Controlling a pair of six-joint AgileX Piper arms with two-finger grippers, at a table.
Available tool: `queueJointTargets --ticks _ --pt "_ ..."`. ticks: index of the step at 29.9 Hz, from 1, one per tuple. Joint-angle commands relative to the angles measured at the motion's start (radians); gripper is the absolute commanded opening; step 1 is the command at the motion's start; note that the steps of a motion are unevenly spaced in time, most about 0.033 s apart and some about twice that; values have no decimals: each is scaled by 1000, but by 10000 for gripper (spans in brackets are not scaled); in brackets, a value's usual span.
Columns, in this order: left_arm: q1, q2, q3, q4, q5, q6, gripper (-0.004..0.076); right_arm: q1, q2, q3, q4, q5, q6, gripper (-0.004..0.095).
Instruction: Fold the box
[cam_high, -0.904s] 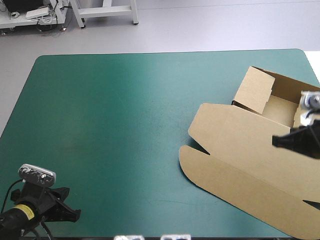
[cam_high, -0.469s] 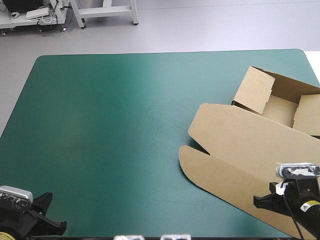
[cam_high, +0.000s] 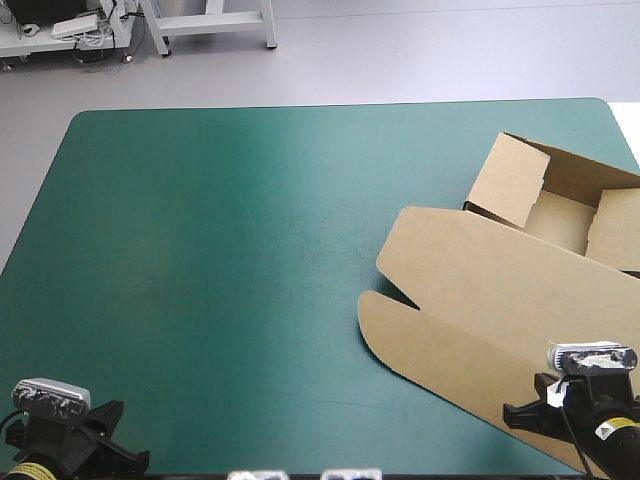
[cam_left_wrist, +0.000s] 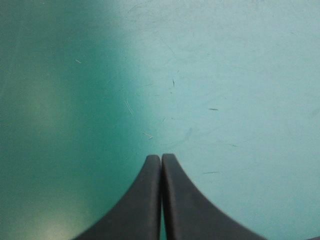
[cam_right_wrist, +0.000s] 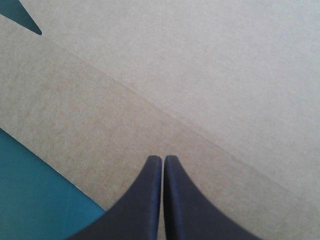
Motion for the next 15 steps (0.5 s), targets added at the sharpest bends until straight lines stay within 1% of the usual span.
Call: queueJointTargets --ticks 1,15 --pt "-4 15 -22 -12 -64 -12 -8 -1 7 -25 23 -55 -12 0" --pt "-4 15 -22 -12 -64 -15 -8 -1 7 -25 23 -55 -10 0"
